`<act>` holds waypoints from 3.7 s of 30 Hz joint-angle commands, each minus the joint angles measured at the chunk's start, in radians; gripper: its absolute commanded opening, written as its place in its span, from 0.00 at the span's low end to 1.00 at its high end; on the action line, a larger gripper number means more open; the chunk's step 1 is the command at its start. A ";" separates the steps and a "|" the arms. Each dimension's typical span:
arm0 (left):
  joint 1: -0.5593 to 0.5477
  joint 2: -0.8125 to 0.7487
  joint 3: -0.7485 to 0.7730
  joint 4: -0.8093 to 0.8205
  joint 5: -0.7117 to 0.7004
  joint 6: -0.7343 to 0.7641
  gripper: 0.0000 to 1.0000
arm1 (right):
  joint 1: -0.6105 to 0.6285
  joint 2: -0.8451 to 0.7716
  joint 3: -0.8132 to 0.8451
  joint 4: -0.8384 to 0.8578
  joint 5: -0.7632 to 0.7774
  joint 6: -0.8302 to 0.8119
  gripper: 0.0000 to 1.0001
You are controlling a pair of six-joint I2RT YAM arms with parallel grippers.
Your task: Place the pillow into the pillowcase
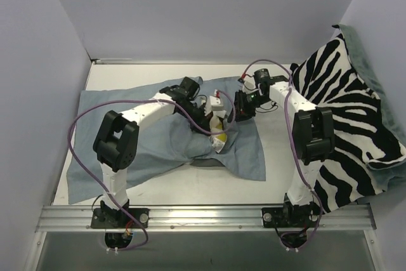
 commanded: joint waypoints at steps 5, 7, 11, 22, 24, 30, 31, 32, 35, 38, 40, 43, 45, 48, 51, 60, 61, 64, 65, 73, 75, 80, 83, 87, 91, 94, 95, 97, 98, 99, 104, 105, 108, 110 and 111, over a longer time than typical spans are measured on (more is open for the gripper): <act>0.139 0.049 0.130 -0.024 0.266 -0.166 0.00 | -0.004 -0.019 -0.023 -0.090 0.124 -0.022 0.61; 0.139 0.055 0.141 -0.023 0.280 -0.170 0.00 | 0.007 -0.008 -0.020 -0.082 0.168 0.002 0.66; 0.149 0.057 0.155 -0.030 0.289 -0.178 0.00 | 0.030 0.052 -0.005 -0.001 0.205 0.074 0.68; 0.166 0.052 0.170 0.003 0.150 -0.292 0.00 | 0.096 0.157 0.038 0.088 0.152 0.140 0.00; 0.191 0.071 0.169 0.054 0.022 -0.377 0.00 | 0.064 0.089 -0.029 0.089 0.057 0.099 0.00; 0.201 0.138 0.161 0.232 -0.398 -0.583 0.00 | -0.047 -0.213 -0.201 0.054 -0.283 -0.008 0.00; 0.190 0.153 0.185 0.250 -0.438 -0.583 0.00 | -0.048 -0.241 -0.194 0.031 -0.347 -0.013 0.00; 0.175 0.190 0.202 0.252 -0.464 -0.578 0.00 | -0.045 -0.246 -0.183 0.018 -0.388 0.002 0.00; 0.153 0.236 0.216 0.335 -0.356 -0.627 0.01 | -0.031 -0.243 -0.146 0.013 -0.464 0.063 0.00; 0.156 0.188 0.146 0.460 -0.026 -0.701 0.59 | -0.028 -0.200 -0.082 0.016 -0.429 0.085 0.00; 0.164 0.108 0.069 0.577 0.129 -0.710 0.93 | -0.036 -0.149 -0.011 0.020 -0.416 0.112 0.00; 0.198 -0.058 0.009 0.454 0.327 -0.654 0.98 | -0.042 -0.105 0.082 0.027 -0.357 0.117 0.00; 0.244 -0.148 0.024 0.316 0.365 -0.583 0.97 | -0.037 -0.077 0.121 0.027 -0.303 0.114 0.00; 0.329 -0.248 0.019 0.157 0.322 -0.505 0.97 | 0.007 -0.019 0.168 0.017 -0.214 0.065 0.00; 0.406 -0.307 0.015 0.065 0.201 -0.436 0.97 | 0.077 0.067 0.242 -0.057 -0.173 0.004 0.15; 0.595 -0.250 0.006 -0.237 -0.206 -0.278 0.97 | 0.181 0.175 0.304 -0.533 -0.007 -0.498 0.54; 0.591 -0.230 0.006 -0.249 -0.263 -0.256 0.97 | 0.164 0.147 0.276 -0.547 0.001 -0.510 0.54; 0.584 -0.189 -0.034 -0.262 -0.358 -0.189 0.97 | 0.089 0.116 0.265 -0.617 0.045 -0.548 0.61; 0.586 -0.178 -0.063 -0.262 -0.413 -0.170 0.97 | 0.049 0.112 0.279 -0.642 0.068 -0.565 0.64; 0.456 0.113 0.078 -0.217 -0.367 0.038 0.78 | -0.066 0.001 0.251 -0.547 0.358 -0.561 0.90; 0.364 0.216 0.206 -0.252 -0.369 0.061 0.75 | -0.082 0.001 0.201 -0.512 0.436 -0.523 0.89; 0.320 0.433 0.645 -0.283 -0.360 -0.091 0.85 | -0.135 0.003 0.117 -0.480 0.524 -0.469 0.91; 0.408 0.358 0.614 -0.282 -0.251 -0.170 0.94 | -0.189 -0.040 0.038 -0.440 0.547 -0.512 0.92; 0.572 0.130 0.360 -0.230 -0.121 -0.212 0.97 | -0.261 -0.162 -0.091 -0.305 0.524 -0.571 0.93; 0.722 -0.116 0.125 -0.277 -0.117 -0.042 0.97 | -0.263 -0.259 -0.186 -0.202 0.466 -0.764 0.96; 0.767 -0.216 -0.033 -0.335 -0.189 0.155 0.98 | -0.252 -0.301 -0.247 -0.096 0.463 -0.909 0.98; 0.771 -0.237 -0.070 -0.339 -0.217 0.190 0.97 | -0.242 -0.298 -0.256 -0.085 0.467 -0.935 0.98; 0.794 -0.280 -0.167 -0.339 -0.260 0.261 0.97 | -0.194 -0.287 -0.255 -0.062 0.490 -0.966 0.98; 0.805 -0.294 -0.191 -0.340 -0.263 0.279 0.97 | -0.177 -0.289 -0.264 -0.056 0.493 -0.972 0.98; 0.822 -0.303 -0.219 -0.337 -0.266 0.305 0.97 | -0.156 -0.287 -0.273 -0.030 0.506 -0.975 0.98; 0.848 -0.325 -0.326 -0.305 -0.323 0.324 0.98 | -0.082 -0.247 -0.350 0.034 0.573 -1.021 0.98; 0.848 -0.322 -0.333 -0.299 -0.332 0.330 0.97 | -0.079 -0.232 -0.373 0.065 0.576 -1.023 0.98; 0.862 -0.305 -0.366 -0.283 -0.374 0.350 0.97 | -0.051 -0.195 -0.405 0.118 0.619 -1.026 0.97; 0.873 -0.287 -0.382 -0.282 -0.395 0.362 0.98 | -0.047 -0.175 -0.411 0.128 0.636 -1.030 0.95; 0.876 -0.282 -0.399 -0.276 -0.400 0.373 0.97 | -0.041 -0.155 -0.416 0.126 0.638 -1.032 0.92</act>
